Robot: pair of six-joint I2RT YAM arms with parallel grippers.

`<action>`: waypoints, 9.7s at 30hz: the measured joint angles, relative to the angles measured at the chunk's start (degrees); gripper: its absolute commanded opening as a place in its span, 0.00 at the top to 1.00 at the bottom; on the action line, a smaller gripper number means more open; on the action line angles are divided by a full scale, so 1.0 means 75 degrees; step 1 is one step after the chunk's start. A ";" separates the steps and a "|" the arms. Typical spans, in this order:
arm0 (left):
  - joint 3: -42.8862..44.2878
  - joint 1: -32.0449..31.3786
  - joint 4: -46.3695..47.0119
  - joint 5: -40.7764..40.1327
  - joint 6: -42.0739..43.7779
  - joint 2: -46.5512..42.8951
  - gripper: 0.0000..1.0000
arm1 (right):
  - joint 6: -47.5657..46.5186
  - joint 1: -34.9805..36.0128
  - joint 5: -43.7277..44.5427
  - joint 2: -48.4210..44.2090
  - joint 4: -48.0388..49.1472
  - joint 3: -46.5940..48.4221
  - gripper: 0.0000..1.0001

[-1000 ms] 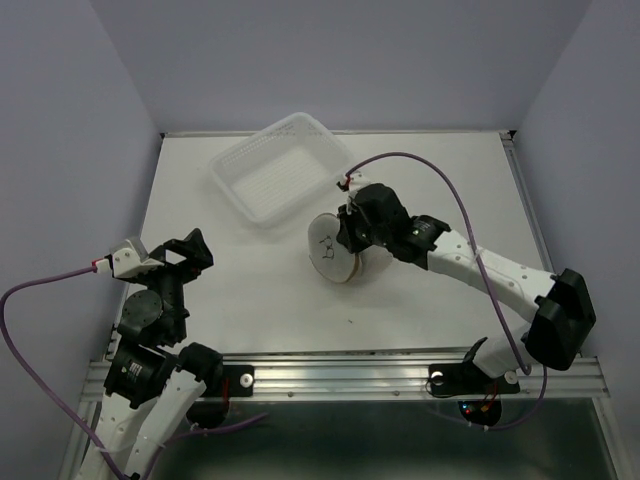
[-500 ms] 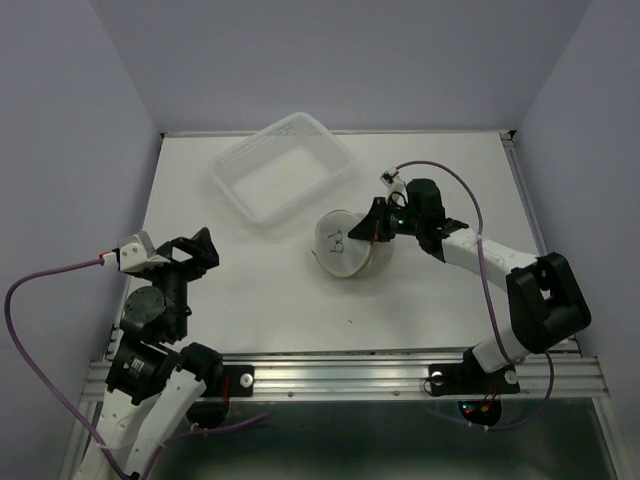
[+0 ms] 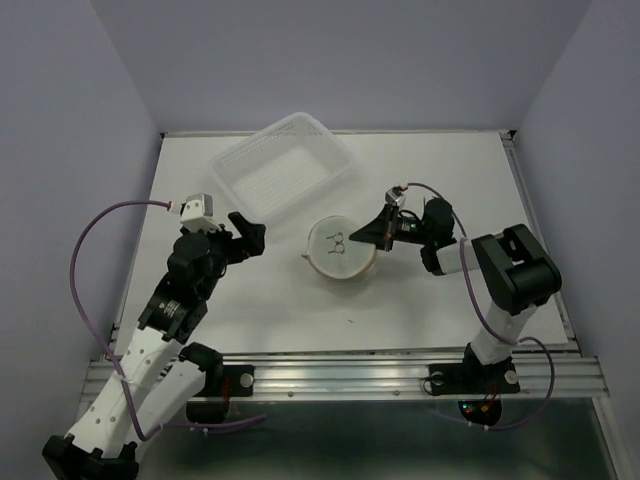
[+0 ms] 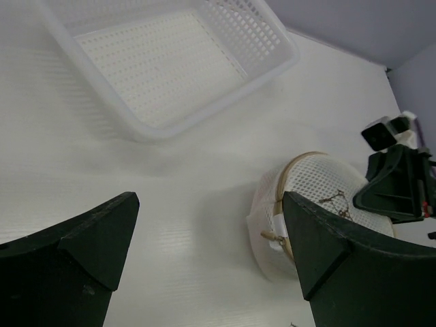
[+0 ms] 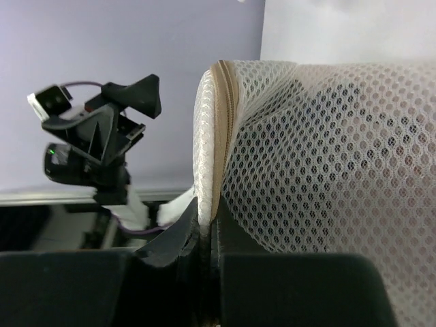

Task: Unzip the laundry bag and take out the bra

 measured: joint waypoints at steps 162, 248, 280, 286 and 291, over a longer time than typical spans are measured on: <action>-0.3054 -0.3955 0.5983 0.1920 0.4995 0.0102 1.00 | -0.6519 0.0533 0.1145 -0.4669 -0.9518 0.2911 0.99; -0.0012 -0.5199 0.3663 -0.2690 -0.2541 0.4170 0.17 | -0.7504 0.1985 0.9008 -0.5700 -0.9635 0.0973 0.09; -0.0423 -0.4243 0.5418 -0.2294 -0.3296 0.5843 1.00 | -0.7758 0.2203 0.6706 -0.5782 -0.8381 -0.0699 0.50; -0.0423 -0.4243 0.5432 -0.2296 -0.3652 0.5779 1.00 | -0.7595 0.2387 0.6706 -0.5788 -0.8285 -0.0714 0.55; -0.0423 -0.4243 0.5432 -0.2422 -0.4080 0.5444 1.00 | -0.7434 0.2570 0.6714 -0.5843 -0.8274 -0.0828 0.57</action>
